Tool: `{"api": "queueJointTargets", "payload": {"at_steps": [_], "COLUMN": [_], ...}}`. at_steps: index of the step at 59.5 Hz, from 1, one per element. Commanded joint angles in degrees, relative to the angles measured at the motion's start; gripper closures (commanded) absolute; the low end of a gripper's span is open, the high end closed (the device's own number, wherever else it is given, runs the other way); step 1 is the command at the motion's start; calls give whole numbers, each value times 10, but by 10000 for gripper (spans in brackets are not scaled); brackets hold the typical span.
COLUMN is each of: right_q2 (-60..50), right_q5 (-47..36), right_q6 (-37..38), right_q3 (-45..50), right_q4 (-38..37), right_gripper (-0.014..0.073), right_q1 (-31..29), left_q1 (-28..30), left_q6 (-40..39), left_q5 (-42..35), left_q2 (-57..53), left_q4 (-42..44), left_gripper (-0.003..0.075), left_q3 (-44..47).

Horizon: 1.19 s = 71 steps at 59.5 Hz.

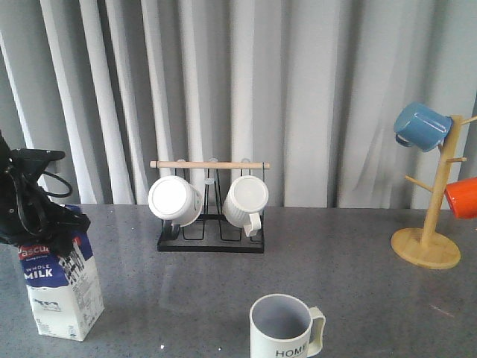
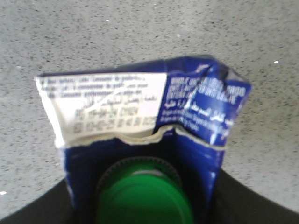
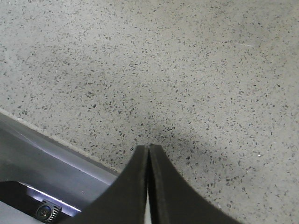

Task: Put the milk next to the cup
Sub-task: 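Lower the left gripper onto the top of the milk carton and grasp it, then lift the milk carton with the left gripper and carry it beside the white mug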

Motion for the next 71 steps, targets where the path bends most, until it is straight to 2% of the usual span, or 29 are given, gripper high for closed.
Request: {"api": "queueJointTargets", "payload": {"at_steps": [1,9,17,23,47,57,71], "right_q2": [3,3,3,3,3,3,3], "right_q5": [-29,-29,-29,-29,-24,-18,-18], "right_q6": [0,0,0,0,0,0,0], "right_q3": [-16,-16,-16,-16,-16,-16,-16], "right_q4": [-2,-2,-2,-2,6,7,7], "right_gripper": [602,602,602,602,602,602,602], "right_q1": [-1,-1,-1,-1,-1,-1,-1], "left_q1": [1,1,-13,-37,-140,-159,-170], "left_q6": [2,4,33,48,23,-13,-15], "left_q5": [-24,-39,-42,-45,-93,-96,-88], "left_q2": [-54,-87,-115,-122,-83,-66,-43], "left_q4": [-56,-154,-265,-312,-233,-191,-172], "left_gripper": [668,729,727,727,726,725,718], "left_q3": [-18,-18,-18,-18,-18,-18,-18]}}
